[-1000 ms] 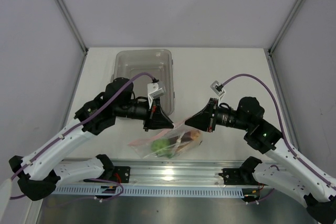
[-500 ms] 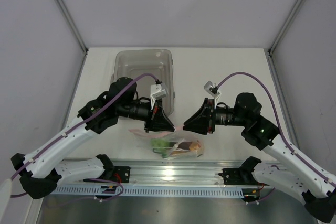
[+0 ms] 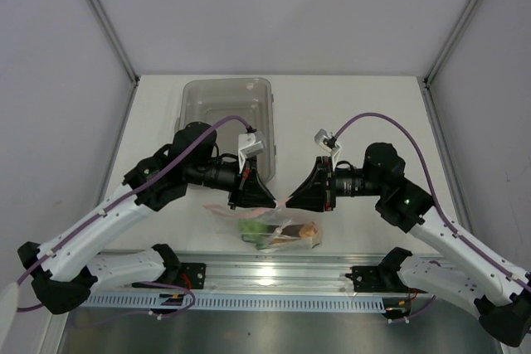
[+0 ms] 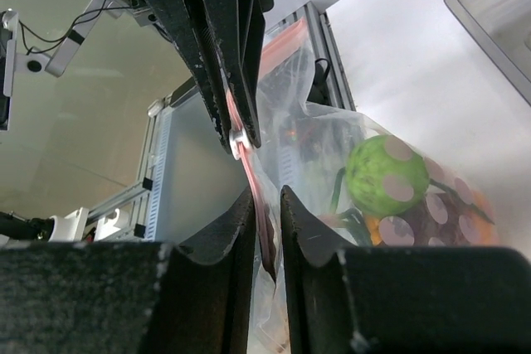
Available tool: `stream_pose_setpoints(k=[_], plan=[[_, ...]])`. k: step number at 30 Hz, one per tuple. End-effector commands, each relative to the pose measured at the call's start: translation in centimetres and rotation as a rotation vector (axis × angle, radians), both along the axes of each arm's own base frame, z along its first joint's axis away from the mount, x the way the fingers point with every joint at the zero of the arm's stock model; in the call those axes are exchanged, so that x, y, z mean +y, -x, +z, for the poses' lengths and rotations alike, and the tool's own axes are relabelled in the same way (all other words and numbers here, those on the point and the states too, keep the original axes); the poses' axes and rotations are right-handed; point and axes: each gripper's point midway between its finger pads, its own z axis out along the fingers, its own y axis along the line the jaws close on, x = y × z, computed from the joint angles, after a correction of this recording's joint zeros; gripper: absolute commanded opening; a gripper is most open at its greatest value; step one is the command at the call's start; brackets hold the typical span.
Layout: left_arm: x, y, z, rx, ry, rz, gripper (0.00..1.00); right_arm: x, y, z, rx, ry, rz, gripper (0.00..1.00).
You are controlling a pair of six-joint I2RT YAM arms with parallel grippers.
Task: Place the food in the zip-top bag and seal the zipper
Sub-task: Zip the zipper food storage bag at the center of the board.
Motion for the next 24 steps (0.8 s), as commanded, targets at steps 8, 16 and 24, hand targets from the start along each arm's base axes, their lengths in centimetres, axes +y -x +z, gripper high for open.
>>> stream_pose_setpoints(k=[8,16,24], plan=[[-0.4,0.3,0.6,0.017,0.022,-0.033,0.01,0.5,0.7,3.2,-0.083,-0.074,0.074,0.16],[-0.3,0.2,0.5,0.012,0.018,-0.024,0.00,0.8,0.3,2.2,-0.058,-0.027,0.048,0.00],[0.5,-0.1,-0.1,-0.003,-0.014,0.026,0.00,-0.6,-1.3,0.6,-0.110,0.051,-0.097,0.00]])
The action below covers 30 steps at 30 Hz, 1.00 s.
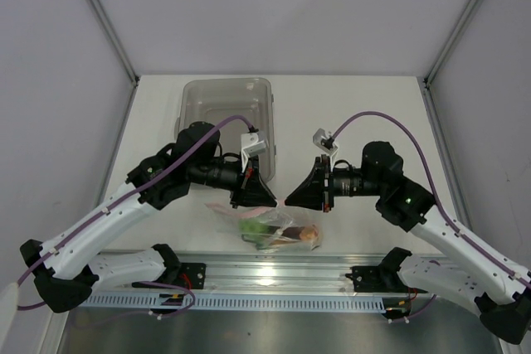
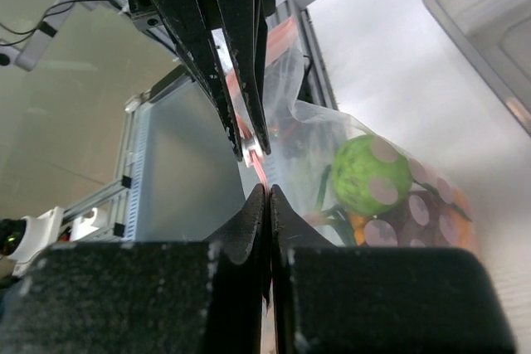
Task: Place the food in the zip-top bag and seal the zipper
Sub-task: Zip the zipper food storage bag at the center of the board.
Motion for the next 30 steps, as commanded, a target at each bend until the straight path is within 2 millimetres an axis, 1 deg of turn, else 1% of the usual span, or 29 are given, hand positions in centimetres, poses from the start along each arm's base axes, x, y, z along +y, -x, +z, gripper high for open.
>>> stream_pose_setpoints(k=[1,3,4,7,11,17,18,19,22,27,29,30], plan=[[0.7,0.2,0.5,-0.016,0.008,0.019,0.01,-1.1,-1.0,0.6,-0.089,0.022,-0.092,0.00],[0.9,0.4,0.5,-0.017,0.010,0.020,0.01,-1.6,-0.8,0.8,-0.109,0.022,-0.102,0.00],[1.0,0.5,0.2,-0.011,0.005,0.019,0.00,-1.8,-0.7,0.7,-0.119,0.031,-0.107,0.00],[1.3,0.7,0.1,-0.016,0.006,0.029,0.00,-2.6,-0.7,0.6,-0.134,0.045,-0.134,0.00],[1.8,0.6,0.0,-0.034,-0.001,0.053,0.00,-3.3,-0.9,0.8,-0.132,0.051,-0.185,0.00],[2.6,-0.2,0.0,-0.070,-0.033,0.106,0.01,-4.6,-2.6,0.6,-0.109,0.067,-0.319,0.00],[2.7,-0.2,-0.2,-0.070,-0.041,0.110,0.01,-4.8,-2.9,0.4,-0.103,0.075,-0.340,0.00],[2.7,-0.3,0.0,-0.076,-0.039,0.115,0.01,-5.0,-3.1,0.4,-0.099,0.079,-0.354,0.00],[3.1,-0.5,0.0,-0.087,-0.053,0.137,0.01,-5.5,-4.0,0.0,-0.082,0.097,-0.406,0.00],[3.6,-1.9,-0.3,-0.097,-0.091,0.213,0.01,-6.4,-5.4,-0.6,-0.049,0.116,-0.486,0.00],[3.6,-2.6,0.2,-0.095,-0.096,0.236,0.01,-6.6,-5.9,-0.7,-0.037,0.122,-0.510,0.00],[3.5,-3.3,-0.6,-0.076,-0.137,0.256,0.01,-6.8,-6.3,-0.9,-0.027,0.126,-0.527,0.00]])
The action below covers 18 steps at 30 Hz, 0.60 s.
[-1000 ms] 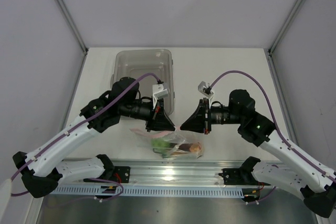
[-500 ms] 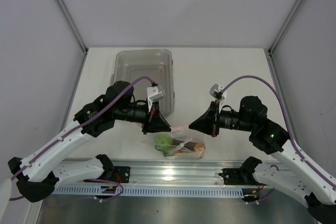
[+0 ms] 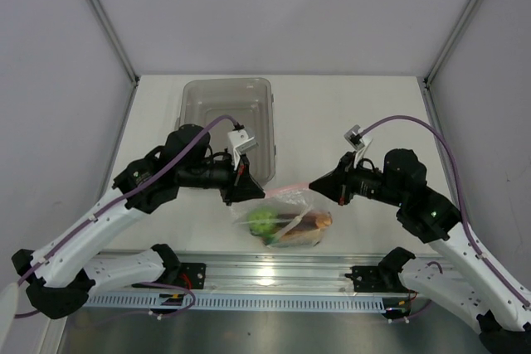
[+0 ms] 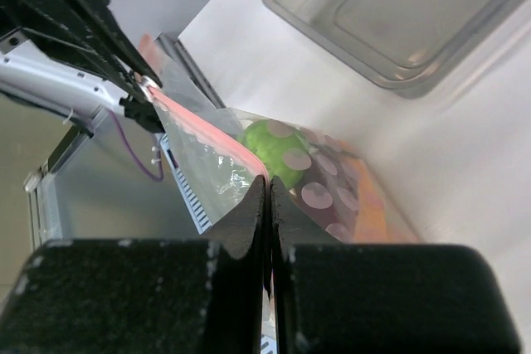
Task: Place the food in the zip-top bag and seal the zipper
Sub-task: Zip the zipper food storage bag at the center of the board.
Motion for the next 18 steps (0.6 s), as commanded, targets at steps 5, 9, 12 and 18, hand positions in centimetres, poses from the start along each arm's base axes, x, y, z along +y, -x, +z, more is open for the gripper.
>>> stream_pose_setpoints(k=[5,9,12,18], plan=[[0.4,-3.1,1.0,-0.012,-0.081,0.102,0.00,-2.6,-3.5,0.7,0.016,0.007,-0.211,0.00],[0.3,-4.6,0.5,-0.001,-0.099,0.132,0.01,-3.4,-4.9,0.0,0.054,0.021,-0.268,0.00],[0.6,-6.0,0.2,-0.003,-0.119,0.168,0.01,-4.1,-5.8,-0.5,0.076,0.029,-0.313,0.00],[1.4,-8.1,-1.1,0.010,-0.161,0.222,0.01,-4.9,-7.5,-1.7,0.124,0.043,-0.362,0.00]])
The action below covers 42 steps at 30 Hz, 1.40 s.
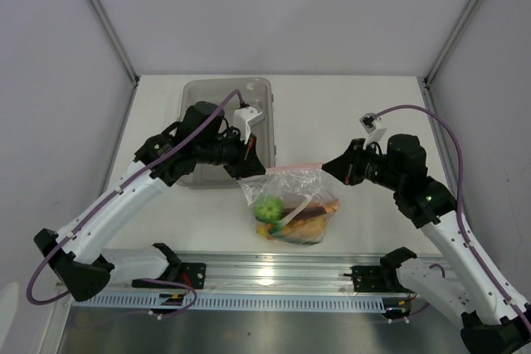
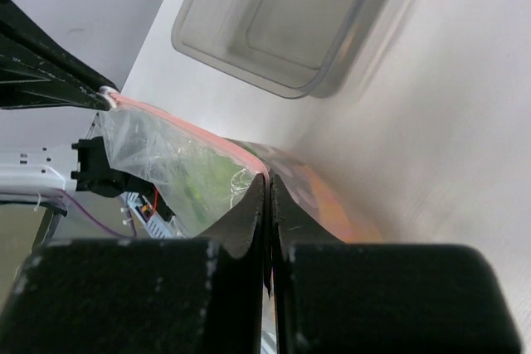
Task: Place the food in the zip-top bag and seal the zipper
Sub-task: Zip the zipper food storage bag at the center of the board.
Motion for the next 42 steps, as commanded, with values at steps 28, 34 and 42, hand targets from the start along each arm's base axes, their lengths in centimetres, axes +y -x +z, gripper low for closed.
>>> stream_pose_setpoints(k=[28,34,42], plan=[[2.1,-8.2,-1.3,-0.045,-0.208,0.167,0.18,-4.0,-4.5,-3.1,0.125,0.070,-0.220,0.00],[2.1,-9.4,-1.4,-0.049,-0.235,0.187,0.25,-4.3,-4.7,-3.6,0.140,0.074,-0.233,0.00],[2.1,-10.5,-1.2,-0.064,-0.236,0.230,0.47,-4.3,-4.8,-3.6,0.146,0.071,-0.238,0.00]])
